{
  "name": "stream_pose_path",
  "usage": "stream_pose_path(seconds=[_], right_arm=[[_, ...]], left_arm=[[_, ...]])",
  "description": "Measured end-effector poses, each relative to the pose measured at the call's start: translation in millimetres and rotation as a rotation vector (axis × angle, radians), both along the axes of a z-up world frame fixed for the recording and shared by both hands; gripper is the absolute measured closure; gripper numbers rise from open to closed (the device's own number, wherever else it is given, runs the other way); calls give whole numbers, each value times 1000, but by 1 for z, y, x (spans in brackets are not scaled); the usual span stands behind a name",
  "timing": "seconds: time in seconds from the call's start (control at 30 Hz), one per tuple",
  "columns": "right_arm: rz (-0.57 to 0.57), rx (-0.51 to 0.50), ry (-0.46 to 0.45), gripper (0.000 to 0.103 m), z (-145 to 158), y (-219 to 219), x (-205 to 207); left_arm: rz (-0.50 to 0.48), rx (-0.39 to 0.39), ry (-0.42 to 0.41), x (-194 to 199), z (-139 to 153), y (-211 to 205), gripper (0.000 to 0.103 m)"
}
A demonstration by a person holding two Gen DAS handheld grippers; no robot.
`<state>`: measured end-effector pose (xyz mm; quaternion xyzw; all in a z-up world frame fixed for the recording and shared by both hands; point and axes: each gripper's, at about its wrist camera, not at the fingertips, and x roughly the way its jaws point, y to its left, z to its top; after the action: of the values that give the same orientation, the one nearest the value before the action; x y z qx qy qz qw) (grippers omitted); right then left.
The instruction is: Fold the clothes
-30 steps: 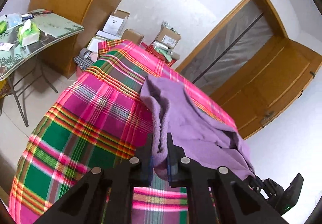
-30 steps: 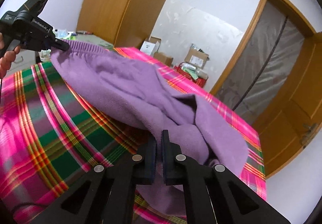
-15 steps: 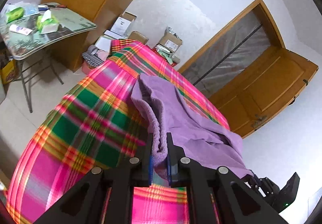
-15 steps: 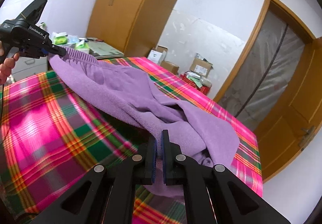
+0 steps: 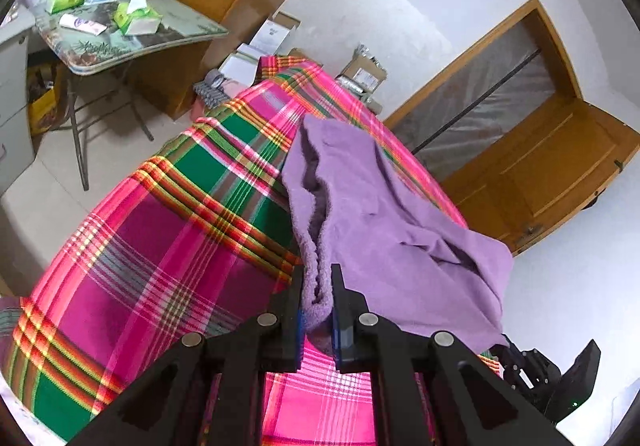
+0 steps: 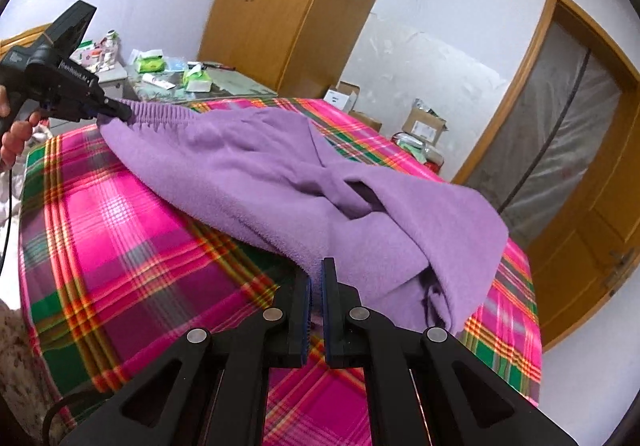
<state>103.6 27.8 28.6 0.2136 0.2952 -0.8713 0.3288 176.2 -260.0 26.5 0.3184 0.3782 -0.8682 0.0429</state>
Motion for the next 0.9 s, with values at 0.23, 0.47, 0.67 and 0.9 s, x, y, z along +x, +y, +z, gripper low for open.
stream_pose_path(seconds=[0.23,0.47,0.67,0.9], right_arm=[[24,4,-13,98,-4,1,14],[33,40,-84,97,-28,-7,9],[17,-33,-194,90,-26,2,-3],[-20,-195,-320,81,-16,34,-9]], left_arm=[[24,-25,-17,12,-5,-5,93],[23,-52,-107,10,-25,-6,90],[45,-131,-82,23,-7,4,86],[26,-284,-1,28,30,29,80]])
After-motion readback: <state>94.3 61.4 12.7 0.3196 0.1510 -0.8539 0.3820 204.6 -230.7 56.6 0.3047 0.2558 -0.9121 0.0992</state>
